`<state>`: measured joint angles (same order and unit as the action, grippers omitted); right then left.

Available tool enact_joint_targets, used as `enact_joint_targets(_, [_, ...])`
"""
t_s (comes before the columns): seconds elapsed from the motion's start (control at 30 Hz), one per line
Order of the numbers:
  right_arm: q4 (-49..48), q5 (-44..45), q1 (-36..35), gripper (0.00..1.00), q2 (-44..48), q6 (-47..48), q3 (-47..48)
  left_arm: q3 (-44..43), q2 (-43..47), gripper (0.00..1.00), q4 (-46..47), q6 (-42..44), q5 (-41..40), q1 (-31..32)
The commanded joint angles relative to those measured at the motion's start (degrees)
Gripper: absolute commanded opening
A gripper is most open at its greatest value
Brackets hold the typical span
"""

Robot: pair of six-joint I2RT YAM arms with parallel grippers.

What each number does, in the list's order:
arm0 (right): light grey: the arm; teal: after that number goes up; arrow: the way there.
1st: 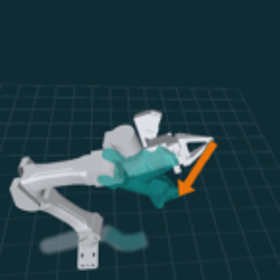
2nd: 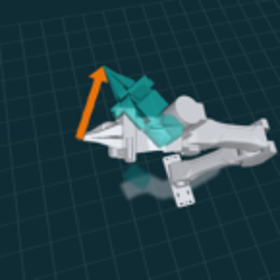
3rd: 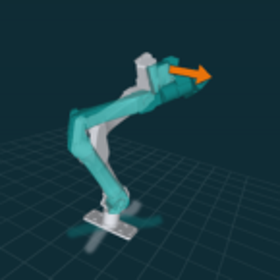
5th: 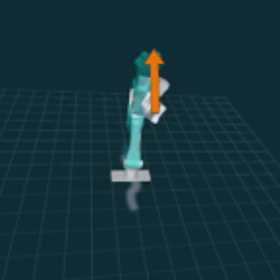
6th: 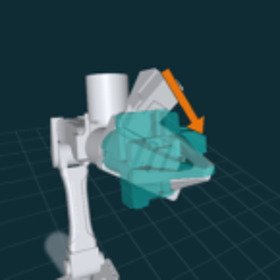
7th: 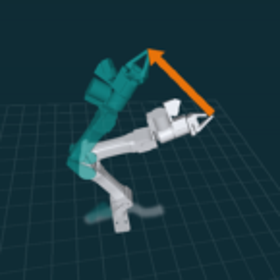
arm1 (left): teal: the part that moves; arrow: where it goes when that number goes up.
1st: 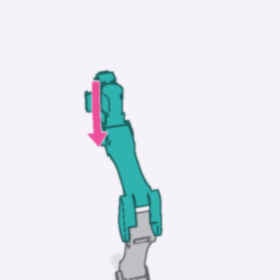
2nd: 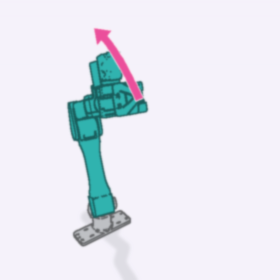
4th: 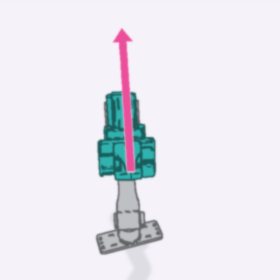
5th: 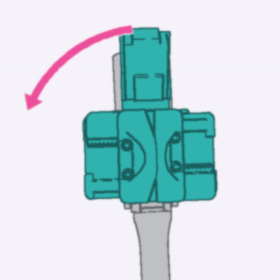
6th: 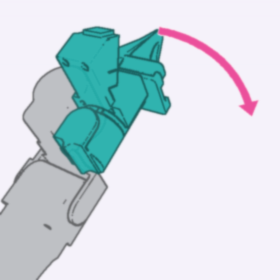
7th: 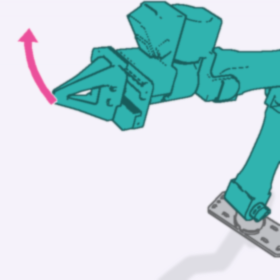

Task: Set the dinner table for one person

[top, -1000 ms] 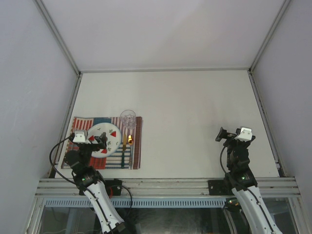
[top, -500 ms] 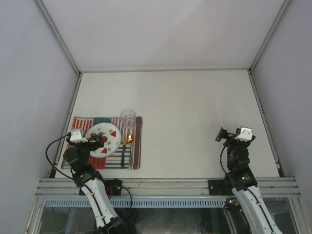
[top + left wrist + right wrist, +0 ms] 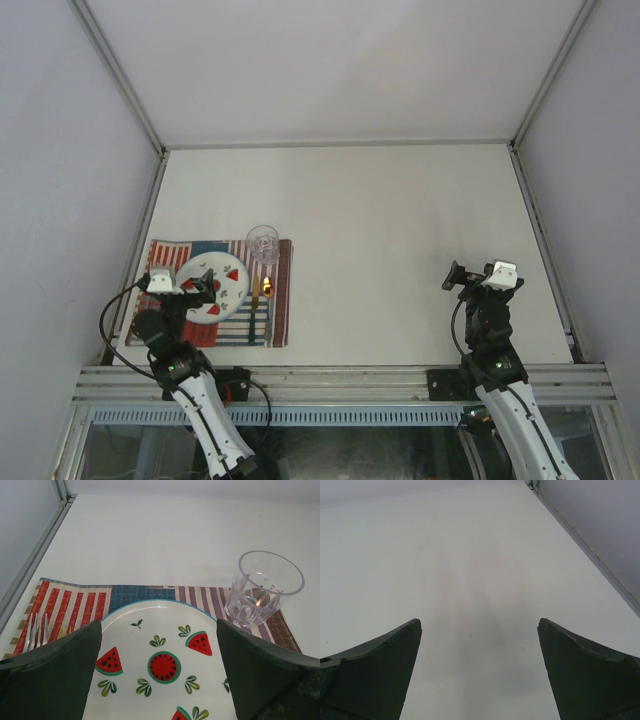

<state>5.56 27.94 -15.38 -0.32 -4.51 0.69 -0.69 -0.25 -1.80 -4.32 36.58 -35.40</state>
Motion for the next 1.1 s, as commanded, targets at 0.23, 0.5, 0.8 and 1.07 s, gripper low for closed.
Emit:
enact_joint_targets(0.23, [3.8, -0.4, 0.3, 1.00, 4.5, -0.9, -2.9, 3.1, 6.0, 1.00, -0.4, -1.6, -7.0, 0.0])
enact_joint_targets(0.5, [3.8, -0.4, 0.3, 1.00, 4.5, -0.9, -2.9, 2.2, 3.3, 1.00, -0.2, -2.2, -10.4, 0.0])
enact_joint_targets(0.8, [3.8, -0.5, 0.4, 1.00, 4.5, -0.9, -2.9, 2.3, 12.7, 1.00, -7.4, -3.1, -17.2, 1.3])
enact_joint_targets(1.07, [3.8, -0.6, 0.5, 1.00, 4.5, -0.8, -2.8, 6.2, 13.0, 1.00, -3.0, 2.7, -15.6, 11.9])
